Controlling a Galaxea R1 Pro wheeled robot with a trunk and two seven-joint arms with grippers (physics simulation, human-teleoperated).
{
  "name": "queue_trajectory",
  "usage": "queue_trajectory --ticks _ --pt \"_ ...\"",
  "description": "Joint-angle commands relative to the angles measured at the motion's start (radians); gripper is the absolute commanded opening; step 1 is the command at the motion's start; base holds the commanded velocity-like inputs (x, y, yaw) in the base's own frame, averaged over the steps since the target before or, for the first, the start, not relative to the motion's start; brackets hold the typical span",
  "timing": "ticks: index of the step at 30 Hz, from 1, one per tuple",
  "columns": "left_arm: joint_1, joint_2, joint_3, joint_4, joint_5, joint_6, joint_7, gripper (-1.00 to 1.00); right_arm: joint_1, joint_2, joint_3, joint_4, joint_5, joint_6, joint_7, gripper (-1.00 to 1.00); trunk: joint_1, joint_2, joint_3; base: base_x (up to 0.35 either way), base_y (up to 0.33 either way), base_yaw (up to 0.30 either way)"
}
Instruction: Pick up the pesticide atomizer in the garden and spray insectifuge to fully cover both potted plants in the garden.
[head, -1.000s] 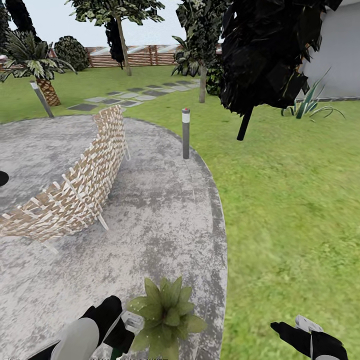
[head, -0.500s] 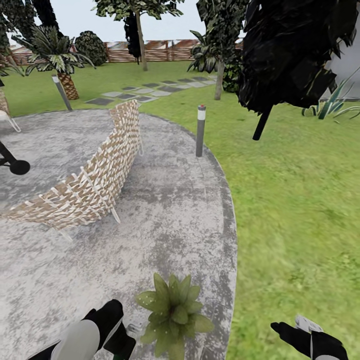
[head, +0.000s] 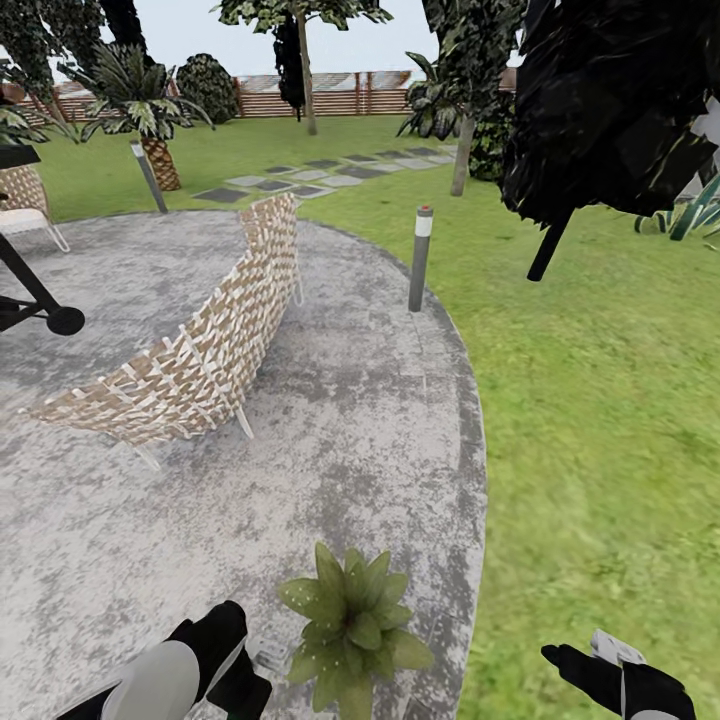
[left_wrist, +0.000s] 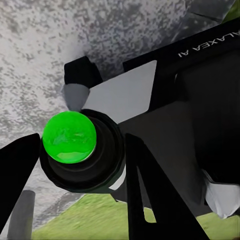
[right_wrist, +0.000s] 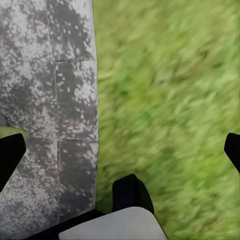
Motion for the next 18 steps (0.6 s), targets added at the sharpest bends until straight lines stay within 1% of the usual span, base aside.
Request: queue_trajectory --ticks 1,5,8,11,14,15,18 --pt "0.000 0.000 0.005 -0.002 -0.011 0.004 -0.008 -1.00 -0.002 0.000 -0.006 -0.002 0.008 0.001 0.008 1.00 0.000 0.000 -0.001 0.000 0.000 0.010" --pt "0.000 0.001 0.005 -0.001 -0.011 0.004 -0.008 -1.00 -0.002 0.000 -0.006 -0.002 0.008 0.001 0.008 1.00 0.000 0.000 -0.002 0.080 -0.107 0.035" --pt "0.000 0.001 0.005 -0.001 -0.011 0.004 -0.008 -1.00 -0.002 0.000 -0.005 -0.002 0.008 0.001 0.008 1.00 0.000 0.000 -0.005 0.115 -0.239 0.159" --pt "0.000 0.002 0.005 -0.001 -0.011 0.004 -0.008 -1.00 -0.002 0.000 -0.005 -0.002 0.009 0.001 0.008 1.00 0.000 0.000 -0.009 0.031 -0.087 0.176" --pt "0.000 0.015 0.004 -0.001 -0.011 0.004 -0.008 -1.00 -0.002 0.000 -0.005 -0.002 0.009 0.001 0.008 1.00 0.000 0.000 -0.013 0.005 -0.014 0.178" --pt "0.000 0.026 0.004 -0.001 -0.011 0.004 -0.008 -1.00 -0.002 0.000 -0.005 -0.002 0.009 0.001 0.008 1.00 0.000 0.000 -0.013 0.001 -0.003 0.087" --pt "0.000 0.040 0.004 -0.001 -0.011 0.004 -0.008 -1.00 -0.002 0.000 -0.005 -0.002 0.009 0.001 0.008 1.00 0.000 0.000 -0.014 0.000 -0.001 0.036"
